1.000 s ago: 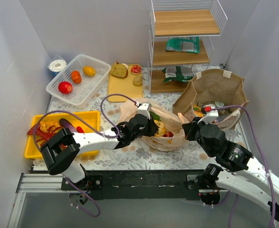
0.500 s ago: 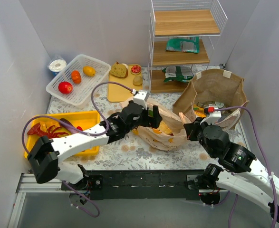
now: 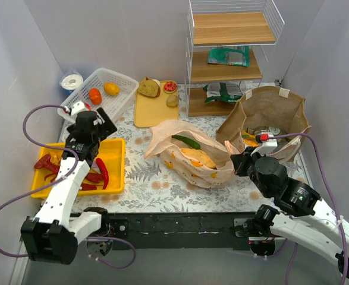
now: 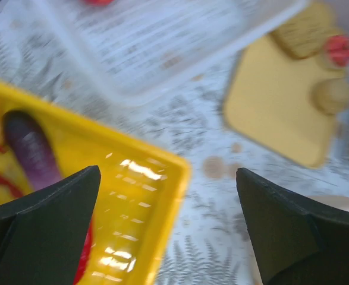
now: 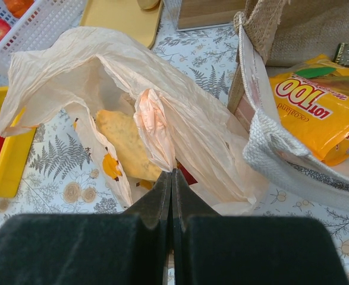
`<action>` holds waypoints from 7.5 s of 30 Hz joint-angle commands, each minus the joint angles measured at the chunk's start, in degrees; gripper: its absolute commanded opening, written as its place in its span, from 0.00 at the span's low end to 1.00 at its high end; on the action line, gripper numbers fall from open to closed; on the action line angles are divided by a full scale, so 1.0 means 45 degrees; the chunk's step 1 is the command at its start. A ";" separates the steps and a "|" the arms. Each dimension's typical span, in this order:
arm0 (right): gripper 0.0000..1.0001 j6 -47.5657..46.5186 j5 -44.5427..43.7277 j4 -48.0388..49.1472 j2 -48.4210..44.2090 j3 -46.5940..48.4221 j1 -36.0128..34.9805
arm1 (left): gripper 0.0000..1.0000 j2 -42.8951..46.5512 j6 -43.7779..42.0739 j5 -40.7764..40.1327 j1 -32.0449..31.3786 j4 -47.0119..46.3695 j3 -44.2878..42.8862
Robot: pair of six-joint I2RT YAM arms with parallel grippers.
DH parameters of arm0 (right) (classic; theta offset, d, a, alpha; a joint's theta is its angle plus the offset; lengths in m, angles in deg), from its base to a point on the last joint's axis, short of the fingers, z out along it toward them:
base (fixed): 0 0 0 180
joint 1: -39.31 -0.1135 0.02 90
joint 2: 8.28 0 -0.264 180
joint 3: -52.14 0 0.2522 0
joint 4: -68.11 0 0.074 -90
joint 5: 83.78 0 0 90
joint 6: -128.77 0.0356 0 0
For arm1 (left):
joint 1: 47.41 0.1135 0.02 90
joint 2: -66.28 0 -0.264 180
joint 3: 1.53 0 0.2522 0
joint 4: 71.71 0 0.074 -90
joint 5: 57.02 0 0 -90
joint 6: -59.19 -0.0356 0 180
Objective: Place the mixed food into the grocery bags and tie them
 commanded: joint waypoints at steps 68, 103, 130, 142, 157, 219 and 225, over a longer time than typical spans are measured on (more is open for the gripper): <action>0.01 0.0055 0.1051 0.0793 -0.1120 0.0091 0.0017 | 0.00 -0.6825 0.5793 0.1735 -0.8871 -0.7564 -0.3496; 0.01 -0.0003 0.0250 0.0224 -0.0730 0.0325 -0.0002 | 0.11 -0.7161 0.1947 0.5853 -1.0474 -0.7550 -0.0979; 0.01 -0.0042 0.0386 0.0321 -0.0652 0.0364 -0.0002 | 0.98 -0.2336 0.0832 0.0562 0.3639 0.0679 0.1007; 0.01 -0.0374 0.0483 0.0536 0.0304 0.1009 -0.0002 | 0.93 -0.3820 0.0559 0.1284 0.6478 -0.0689 0.1891; 0.01 -0.0159 0.1168 0.0771 0.0637 0.0852 -0.0002 | 0.33 -0.5502 -0.0144 0.3353 0.6948 -0.0885 0.1403; 0.01 -0.0023 0.0972 0.0614 0.1126 0.0872 0.0017 | 0.10 -0.5754 0.6982 -0.3384 -1.2700 -0.8485 0.1736; 0.01 -0.0003 0.1050 0.0615 0.1106 0.0911 -0.0002 | 0.14 -0.6125 0.8527 -0.2858 -1.2740 -0.7429 0.1658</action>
